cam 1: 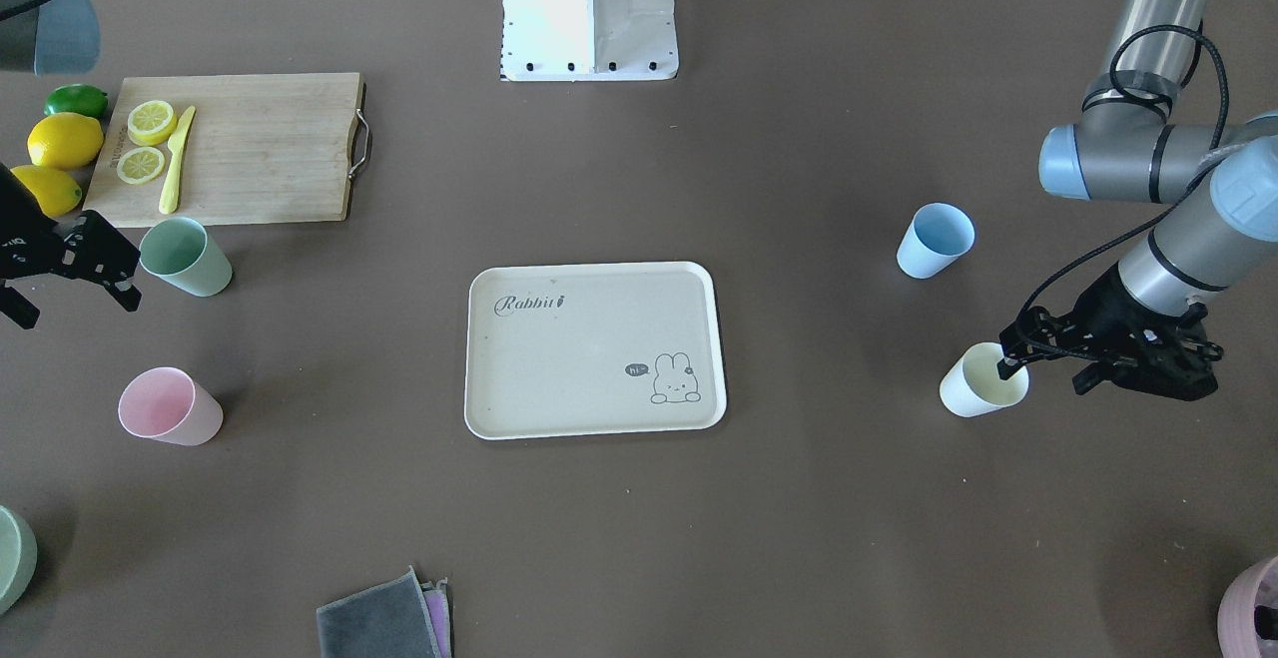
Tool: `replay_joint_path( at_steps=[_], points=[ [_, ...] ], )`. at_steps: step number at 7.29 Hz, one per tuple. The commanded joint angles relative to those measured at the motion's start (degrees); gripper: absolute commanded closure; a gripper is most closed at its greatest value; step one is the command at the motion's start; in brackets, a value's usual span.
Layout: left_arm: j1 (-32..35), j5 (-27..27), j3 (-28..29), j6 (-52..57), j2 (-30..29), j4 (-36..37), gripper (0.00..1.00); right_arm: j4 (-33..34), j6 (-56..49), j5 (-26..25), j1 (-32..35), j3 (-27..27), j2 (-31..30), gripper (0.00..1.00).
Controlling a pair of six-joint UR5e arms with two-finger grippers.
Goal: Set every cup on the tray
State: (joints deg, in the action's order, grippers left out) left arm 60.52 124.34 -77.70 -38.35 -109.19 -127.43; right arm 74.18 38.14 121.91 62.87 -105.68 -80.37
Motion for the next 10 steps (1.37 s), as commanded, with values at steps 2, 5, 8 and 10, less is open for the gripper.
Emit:
replay_joint_path(
  at_steps=[2, 5, 8, 10],
  points=[
    [-3.21, -5.24, 0.97, 0.20, -0.06, -0.36, 0.46, 0.00, 0.00, 0.00, 0.06, 0.12, -0.05, 0.00],
    [-4.88, -5.24, 1.06, 0.82, -0.23, -0.36, 1.00, 0.00, -0.18, -0.09, -0.03, 0.30, -0.14, 0.00],
    [-4.79, -4.89, 0.27, -0.32, -6.88, 4.78, 1.00, 0.00, 0.00, -0.09, -0.03, 0.21, -0.14, 0.00],
    [-5.58, -4.72, -2.54, -6.87, -13.03, 13.67, 1.00, 0.00, 0.00, -0.09, -0.03, 0.21, -0.14, 0.00]
  ],
)
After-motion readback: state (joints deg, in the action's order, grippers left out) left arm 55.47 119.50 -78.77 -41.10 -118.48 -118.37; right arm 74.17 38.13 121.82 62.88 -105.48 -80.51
